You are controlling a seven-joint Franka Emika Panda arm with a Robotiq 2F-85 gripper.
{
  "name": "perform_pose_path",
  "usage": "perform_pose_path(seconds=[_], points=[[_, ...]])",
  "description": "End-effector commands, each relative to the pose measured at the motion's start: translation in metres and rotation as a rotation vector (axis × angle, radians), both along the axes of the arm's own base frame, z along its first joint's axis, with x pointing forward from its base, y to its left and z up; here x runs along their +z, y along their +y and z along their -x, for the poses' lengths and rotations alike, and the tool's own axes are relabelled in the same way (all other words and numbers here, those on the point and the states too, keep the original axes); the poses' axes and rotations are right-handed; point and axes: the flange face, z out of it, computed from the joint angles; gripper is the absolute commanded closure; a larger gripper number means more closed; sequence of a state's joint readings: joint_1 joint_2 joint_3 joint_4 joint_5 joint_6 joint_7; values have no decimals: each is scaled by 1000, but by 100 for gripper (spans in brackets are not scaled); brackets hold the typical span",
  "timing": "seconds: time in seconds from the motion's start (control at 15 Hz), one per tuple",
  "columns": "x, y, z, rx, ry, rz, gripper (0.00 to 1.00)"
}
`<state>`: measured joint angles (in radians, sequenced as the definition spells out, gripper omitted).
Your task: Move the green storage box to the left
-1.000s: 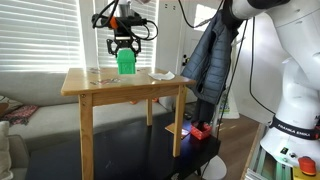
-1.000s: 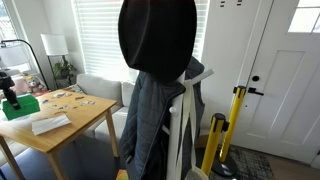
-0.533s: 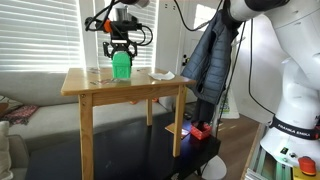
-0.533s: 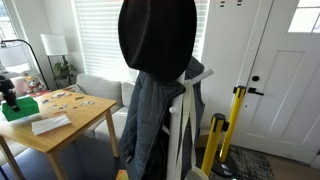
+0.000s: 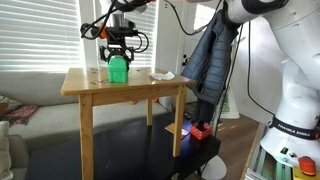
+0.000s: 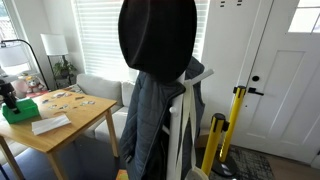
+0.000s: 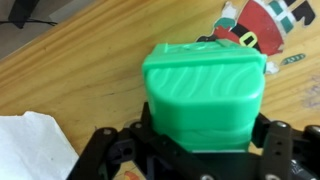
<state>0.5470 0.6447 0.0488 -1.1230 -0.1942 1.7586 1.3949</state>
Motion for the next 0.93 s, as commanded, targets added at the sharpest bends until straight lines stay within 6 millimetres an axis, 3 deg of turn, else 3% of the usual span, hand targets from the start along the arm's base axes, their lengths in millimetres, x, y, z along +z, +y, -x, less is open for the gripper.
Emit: perform_pose_path(seconds=[0.0,0.53,0.87], points=[[3,6,2,2,-39,15,1],[17,3,8,4,-32,37,0],[45,-3,16,16,-21,7,0]])
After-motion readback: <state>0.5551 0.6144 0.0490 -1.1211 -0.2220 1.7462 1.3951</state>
